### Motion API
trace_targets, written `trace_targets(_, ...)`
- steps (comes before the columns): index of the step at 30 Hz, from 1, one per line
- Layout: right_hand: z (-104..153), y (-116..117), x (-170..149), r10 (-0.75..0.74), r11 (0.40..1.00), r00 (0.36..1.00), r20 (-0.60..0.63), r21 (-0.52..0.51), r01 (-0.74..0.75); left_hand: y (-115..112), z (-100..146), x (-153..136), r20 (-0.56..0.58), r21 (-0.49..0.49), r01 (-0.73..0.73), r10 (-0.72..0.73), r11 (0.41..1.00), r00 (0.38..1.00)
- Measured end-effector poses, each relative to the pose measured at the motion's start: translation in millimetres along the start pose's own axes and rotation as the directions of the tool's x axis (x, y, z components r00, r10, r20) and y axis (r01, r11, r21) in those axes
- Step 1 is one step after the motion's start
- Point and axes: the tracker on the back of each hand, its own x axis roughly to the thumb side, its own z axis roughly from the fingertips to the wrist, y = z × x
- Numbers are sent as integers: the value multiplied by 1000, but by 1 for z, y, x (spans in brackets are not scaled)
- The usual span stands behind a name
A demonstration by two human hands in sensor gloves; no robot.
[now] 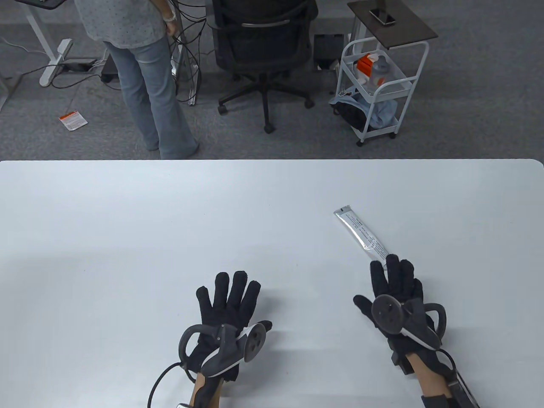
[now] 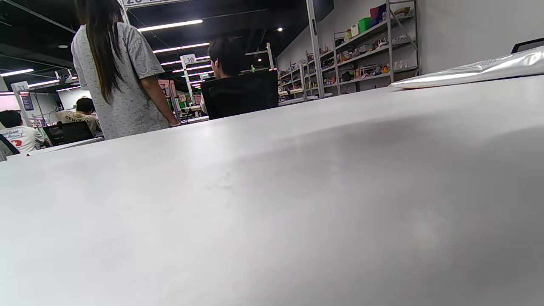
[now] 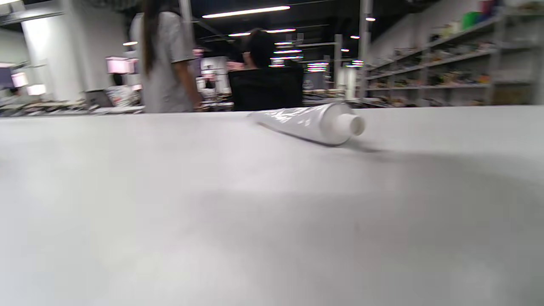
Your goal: Unscrew tube cap from toothpaste tube
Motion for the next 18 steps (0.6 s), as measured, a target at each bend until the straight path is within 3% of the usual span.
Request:
trace_targets(4,-52,2,-16,-65,980,975,-214,168,102,0,0,0,1,0,-3,3,1000,1000)
trace_targets(6,-71,13,-22,-16,955,946,-324,275,110,0,0,0,2,2,-8,8,1000,1000)
trace_targets(8,-87,25,-29,43,937,934,-353,338,85,-1,0,0,3,3,-9,9,1000,1000)
trace_targets(12,-94,35,-38,22,923,911,-411,358,139,-1,0,0,-4,-13,-1,1,1000,1000)
trace_targets(18,-98,42,-39,68,937,915,-398,341,79,-2,-1,0,-8,-17,0,-1,1000,1000)
